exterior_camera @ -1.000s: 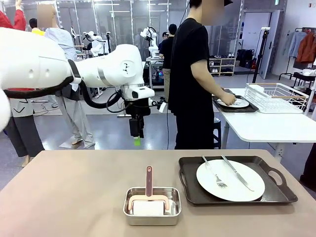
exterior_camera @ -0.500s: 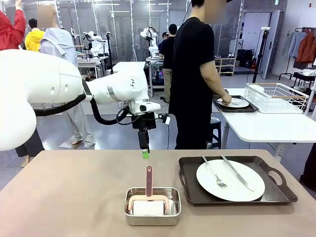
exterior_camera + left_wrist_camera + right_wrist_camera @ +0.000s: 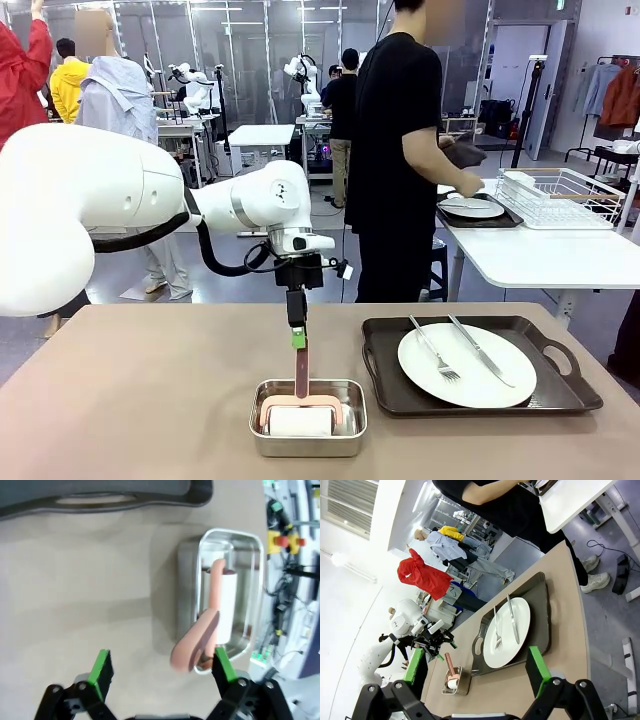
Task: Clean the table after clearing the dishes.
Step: When the left (or right) Handle tray is removed, use the left hand (or right hand) to clean the left (or right) side of the table with the Lint Roller.
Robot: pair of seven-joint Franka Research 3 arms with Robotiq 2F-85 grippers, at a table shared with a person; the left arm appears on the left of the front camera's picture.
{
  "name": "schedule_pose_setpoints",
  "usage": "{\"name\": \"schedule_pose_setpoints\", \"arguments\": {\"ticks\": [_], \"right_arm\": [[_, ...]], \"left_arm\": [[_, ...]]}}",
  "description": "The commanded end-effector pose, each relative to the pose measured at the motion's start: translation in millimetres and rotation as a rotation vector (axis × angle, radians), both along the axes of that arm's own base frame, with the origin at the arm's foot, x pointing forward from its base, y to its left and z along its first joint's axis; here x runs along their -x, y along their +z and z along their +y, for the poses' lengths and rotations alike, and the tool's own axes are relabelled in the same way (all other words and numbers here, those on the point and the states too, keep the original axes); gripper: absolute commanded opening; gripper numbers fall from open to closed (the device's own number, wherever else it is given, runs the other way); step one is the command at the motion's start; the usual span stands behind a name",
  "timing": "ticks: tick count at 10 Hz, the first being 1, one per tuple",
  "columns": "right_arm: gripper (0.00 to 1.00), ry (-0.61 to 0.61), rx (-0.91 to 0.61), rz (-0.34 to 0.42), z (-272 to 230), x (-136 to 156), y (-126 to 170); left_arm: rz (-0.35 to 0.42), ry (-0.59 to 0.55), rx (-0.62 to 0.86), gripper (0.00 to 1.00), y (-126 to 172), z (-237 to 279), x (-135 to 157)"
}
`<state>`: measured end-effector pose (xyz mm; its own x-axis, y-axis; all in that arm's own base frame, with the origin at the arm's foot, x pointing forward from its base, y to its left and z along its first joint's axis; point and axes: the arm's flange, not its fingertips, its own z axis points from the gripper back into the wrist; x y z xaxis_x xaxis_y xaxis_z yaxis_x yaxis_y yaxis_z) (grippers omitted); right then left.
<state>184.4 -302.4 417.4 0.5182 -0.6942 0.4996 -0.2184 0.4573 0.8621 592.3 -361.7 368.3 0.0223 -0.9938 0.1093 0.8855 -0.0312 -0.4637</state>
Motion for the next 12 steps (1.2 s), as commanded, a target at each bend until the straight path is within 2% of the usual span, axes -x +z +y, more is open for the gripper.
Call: {"name": "schedule_pose_setpoints", "arguments": {"ticks": [1,3,5,6,11,12], "right_arm": [[1.00,-0.006,0.005,-0.025,3.7,2.2,0.7],[1.00,-0.006,0.005,-0.025,3.7,2.2,0.7],[1.00,-0.006,0.005,-0.025,3.7,2.2,0.7],[1.00,-0.006,0.005,-0.025,3.7,2.2,0.7],[1.00,-0.006,0.005,-0.025,3.7,2.2,0.7],[1.00,-0.006,0.005,-0.025,3.7,2.2,0.7]], "left_arm": [[0.089,-0.023,-0.021,1.00,0.0,-6.1,-5.1],[0.117,-0.053,0.026,1.00,-7.4,-9.2,-5.0],[0.177,-0.070,-0.022,1.00,-11.6,-10.2,-3.4],[0.183,-0.075,0.007,1.00,-10.9,-10.6,-3.4],[0.189,-0.083,0.059,0.54,-10.1,-14.6,-3.5],[0.209,-0.077,0.022,0.43,-11.8,-13.6,-3.5]]}}
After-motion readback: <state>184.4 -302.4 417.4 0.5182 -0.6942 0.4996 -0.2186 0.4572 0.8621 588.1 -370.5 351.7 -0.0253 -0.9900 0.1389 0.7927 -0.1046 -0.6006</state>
